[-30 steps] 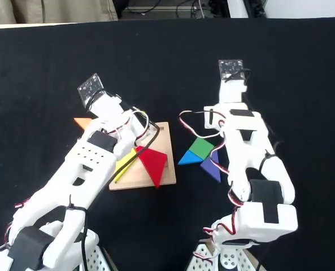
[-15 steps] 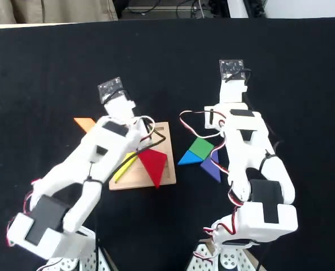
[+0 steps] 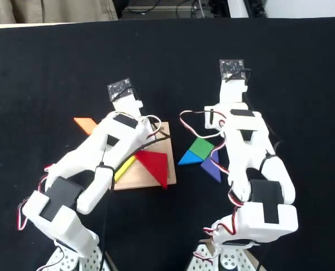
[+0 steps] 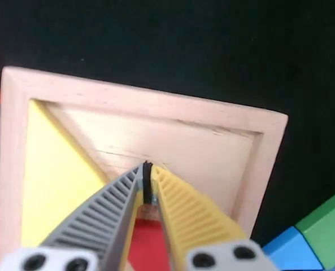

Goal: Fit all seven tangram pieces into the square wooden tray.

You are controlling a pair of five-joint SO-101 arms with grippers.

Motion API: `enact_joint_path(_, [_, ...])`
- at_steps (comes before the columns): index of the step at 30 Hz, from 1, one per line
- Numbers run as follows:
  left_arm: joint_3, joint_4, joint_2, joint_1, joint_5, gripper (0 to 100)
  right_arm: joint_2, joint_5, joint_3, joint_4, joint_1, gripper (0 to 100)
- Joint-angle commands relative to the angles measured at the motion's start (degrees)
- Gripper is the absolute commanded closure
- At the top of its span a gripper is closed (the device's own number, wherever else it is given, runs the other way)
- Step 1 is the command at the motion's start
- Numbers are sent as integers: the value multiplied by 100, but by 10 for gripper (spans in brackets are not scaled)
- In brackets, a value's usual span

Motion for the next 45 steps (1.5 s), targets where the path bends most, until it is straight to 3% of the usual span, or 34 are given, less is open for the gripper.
enact_joint_path(1, [-365, 255, -26, 66, -114, 971, -31, 0, -382, -114, 97, 986])
enact_joint_path(11, [-1059, 1670, -26, 84, -440, 971, -31, 0, -391, -114, 97, 985])
enact_joint_path(17, [-1086, 1925, -26, 110, -440, 971, -22, 0, -391, -114, 97, 985])
enact_joint_path(28, [-1130, 2848, -26, 998, -457, 971, -22, 0, -382, -114, 97, 984])
enact_joint_path(36, [-1824, 3033, -26, 453, -457, 971, -22, 0, -374, -114, 97, 986])
enact_joint_path(42, [-1982, 3710, -26, 1587, -466, 971, -48, -53, -409, -123, 554, 986])
enact_joint_path(45, [-1974, 3675, -114, 1947, -466, 971, -31, -299, -409, -334, 941, 986])
